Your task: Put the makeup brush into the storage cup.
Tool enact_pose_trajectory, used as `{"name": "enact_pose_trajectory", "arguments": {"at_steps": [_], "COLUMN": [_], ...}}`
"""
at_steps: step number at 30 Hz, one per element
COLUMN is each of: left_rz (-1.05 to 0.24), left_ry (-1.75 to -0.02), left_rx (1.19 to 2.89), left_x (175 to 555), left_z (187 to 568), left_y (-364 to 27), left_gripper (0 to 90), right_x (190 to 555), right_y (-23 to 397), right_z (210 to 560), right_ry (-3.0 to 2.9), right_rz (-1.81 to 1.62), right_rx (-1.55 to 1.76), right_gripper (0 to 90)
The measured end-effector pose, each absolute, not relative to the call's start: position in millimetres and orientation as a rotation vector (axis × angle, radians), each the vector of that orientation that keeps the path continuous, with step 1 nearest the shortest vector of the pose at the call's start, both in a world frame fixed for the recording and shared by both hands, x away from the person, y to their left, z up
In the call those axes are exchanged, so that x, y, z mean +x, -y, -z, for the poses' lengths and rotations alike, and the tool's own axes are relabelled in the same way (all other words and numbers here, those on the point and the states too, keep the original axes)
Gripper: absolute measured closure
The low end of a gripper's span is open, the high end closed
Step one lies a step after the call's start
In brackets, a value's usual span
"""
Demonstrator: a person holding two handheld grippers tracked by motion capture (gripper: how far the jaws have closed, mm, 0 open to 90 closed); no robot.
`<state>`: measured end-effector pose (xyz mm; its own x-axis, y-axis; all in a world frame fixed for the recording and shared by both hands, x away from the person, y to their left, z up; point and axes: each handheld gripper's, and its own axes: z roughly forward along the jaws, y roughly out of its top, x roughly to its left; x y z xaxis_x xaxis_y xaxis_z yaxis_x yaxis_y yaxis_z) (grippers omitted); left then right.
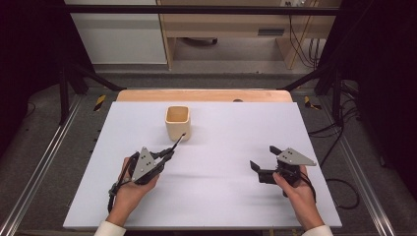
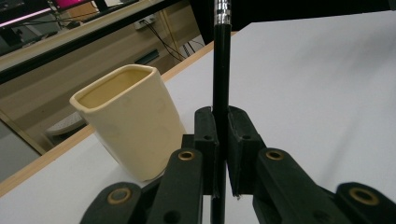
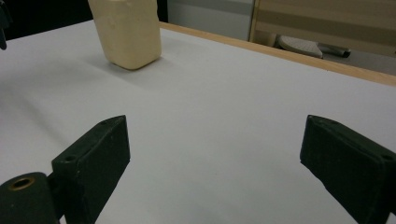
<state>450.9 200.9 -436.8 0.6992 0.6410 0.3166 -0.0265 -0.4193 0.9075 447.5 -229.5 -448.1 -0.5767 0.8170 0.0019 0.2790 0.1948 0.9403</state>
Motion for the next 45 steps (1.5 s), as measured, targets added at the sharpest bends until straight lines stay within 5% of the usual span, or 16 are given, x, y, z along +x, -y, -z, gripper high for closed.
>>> {"name": "enact_pose_trajectory", "arguments": {"at_steps": [25, 45], "left_rz": [-0.686, -0.766], "left_ry": [-0.575, -0.657], "left_rx": [1.73, 1.659], "left_x": [451, 470], "left_z": [431, 403], "left_y": [-211, -206], "left_gripper": [83.7, 83.6], "right_x": [421, 422], "right_y": [244, 242], "right_z": [462, 463], "right_ry": [-1.915, -1.921], "right_rz": [-1.476, -1.521], "right_rx": [0.917, 0.932], "right_gripper": [3.7, 3.7]}}
